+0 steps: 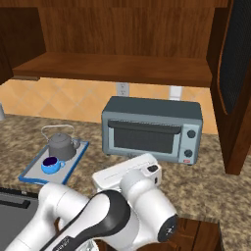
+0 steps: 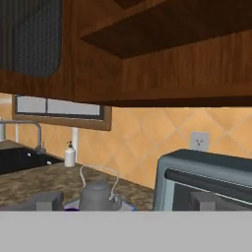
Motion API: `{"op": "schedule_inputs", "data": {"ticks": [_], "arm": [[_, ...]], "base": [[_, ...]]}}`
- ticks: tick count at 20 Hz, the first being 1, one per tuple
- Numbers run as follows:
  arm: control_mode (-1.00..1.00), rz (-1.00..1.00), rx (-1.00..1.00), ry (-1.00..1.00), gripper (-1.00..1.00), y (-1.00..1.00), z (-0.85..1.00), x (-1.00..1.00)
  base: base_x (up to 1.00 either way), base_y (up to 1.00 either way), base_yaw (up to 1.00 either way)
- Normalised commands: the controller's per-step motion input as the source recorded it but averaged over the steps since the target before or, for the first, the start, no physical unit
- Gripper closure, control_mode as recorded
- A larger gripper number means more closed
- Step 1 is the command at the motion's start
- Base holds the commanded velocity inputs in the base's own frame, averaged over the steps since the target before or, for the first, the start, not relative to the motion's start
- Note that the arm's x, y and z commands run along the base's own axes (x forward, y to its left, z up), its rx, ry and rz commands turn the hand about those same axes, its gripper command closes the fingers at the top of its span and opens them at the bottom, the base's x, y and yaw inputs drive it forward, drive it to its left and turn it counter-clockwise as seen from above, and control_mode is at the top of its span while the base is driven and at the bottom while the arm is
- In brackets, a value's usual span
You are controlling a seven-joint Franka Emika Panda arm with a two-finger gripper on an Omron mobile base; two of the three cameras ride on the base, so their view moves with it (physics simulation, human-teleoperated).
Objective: Pick the kettle from the counter and place it on the tray. Then pick the mug from the cabinet and place it on the tray. Then close the cabinet doors.
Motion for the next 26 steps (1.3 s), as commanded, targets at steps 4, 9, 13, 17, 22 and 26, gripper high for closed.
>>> {"op": "schedule_inputs", "data": {"ticks": [4, 9, 13, 17, 22, 26], "arm": [[-1.00, -0.08, 0.01, -0.06, -1.00, -0.82, 0.35, -0.11], [-1.00, -0.09, 0.00, -0.11, -1.00, -0.89, 0.15, -0.13], [-1.00, -0.07, 0.00, -0.16, -1.00, -0.67, 0.00, -0.03], [-1.00, -0.02, 0.00, -0.17, -1.00, -0.51, 0.03, 0.00], [-1.00, 0.00, 0.00, -0.02, -1.00, -0.35, 0.02, 0.09], [-1.00, 0.00, 0.00, 0.00, -1.00, -0.17, 0.00, 0.23]], "base": [[0.00, 0.00, 0.00], [0.00, 0.00, 0.00], [0.00, 0.00, 0.00], [0.00, 0.00, 0.00], [0.00, 0.00, 0.00], [0.00, 0.00, 0.00]]}}
